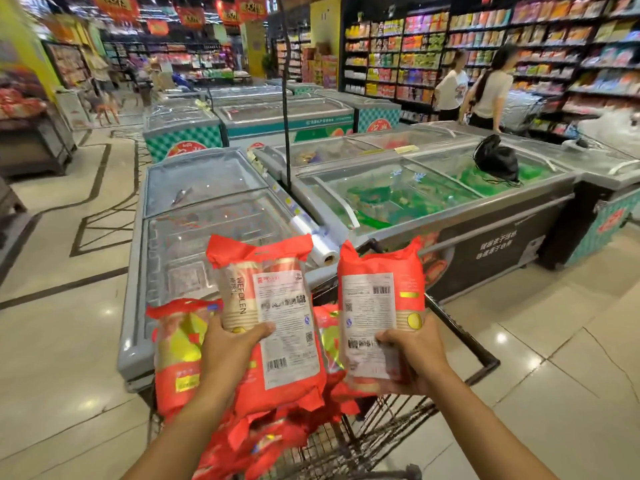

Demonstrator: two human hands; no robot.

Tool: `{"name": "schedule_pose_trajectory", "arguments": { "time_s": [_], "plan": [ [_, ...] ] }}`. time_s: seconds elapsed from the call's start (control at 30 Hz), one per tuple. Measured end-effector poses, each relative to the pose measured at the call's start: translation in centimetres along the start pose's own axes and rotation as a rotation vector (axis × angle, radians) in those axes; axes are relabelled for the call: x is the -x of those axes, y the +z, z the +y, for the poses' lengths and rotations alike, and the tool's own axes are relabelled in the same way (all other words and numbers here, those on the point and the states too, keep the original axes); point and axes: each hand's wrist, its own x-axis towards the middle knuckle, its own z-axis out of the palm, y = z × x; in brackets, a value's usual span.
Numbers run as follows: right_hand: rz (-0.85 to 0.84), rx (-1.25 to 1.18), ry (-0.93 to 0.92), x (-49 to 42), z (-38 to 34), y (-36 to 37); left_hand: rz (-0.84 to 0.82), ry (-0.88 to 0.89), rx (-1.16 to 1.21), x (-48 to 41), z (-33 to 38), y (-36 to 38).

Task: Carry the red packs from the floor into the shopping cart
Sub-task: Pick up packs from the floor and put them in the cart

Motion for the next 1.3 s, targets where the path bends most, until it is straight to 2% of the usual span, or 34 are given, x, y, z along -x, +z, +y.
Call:
{"name": "schedule_pose_trajectory", "arguments": {
  "time_s": [0.23,0.37,0.77,0.97,1.07,1.2,1.3],
  "plan": [
    [-0.04,-0.008,0.135,-7.4,0.9,3.2,-0.1,-0.01,-0.158,-7.2,-2.3,7.2],
    [-0.057,-0.041,0.233,-12.2,2.3,5.3,-0.057,-0.105,-0.364,-11.8,-5.2,10.7],
    [-0.1,0.18,0.443,-20.0,8.5,8.5,-0.049,-0.176,-0.867,-17.0,-6.9,15.7],
    [-0.164,0.318,0.402,-21.6,10.0,9.4,-0.068,-0.097,-1.011,-15.7,-7.8,16.9],
    [-0.179,0.405,0.369,-22.0,10.4,9.3,-0.086,-0.106,-1.01,-15.2,-7.7,17.1],
    [-0.191,0.675,0.221,-21.2,8.9,9.1,-0.108,-0.059,-0.945,-14.3,-7.1,16.5],
    [-0.242,0.864,0.029,-19.6,5.5,9.2,-0.109,0.031,-1.013,-13.1,-5.9,15.8]
  ]
}}
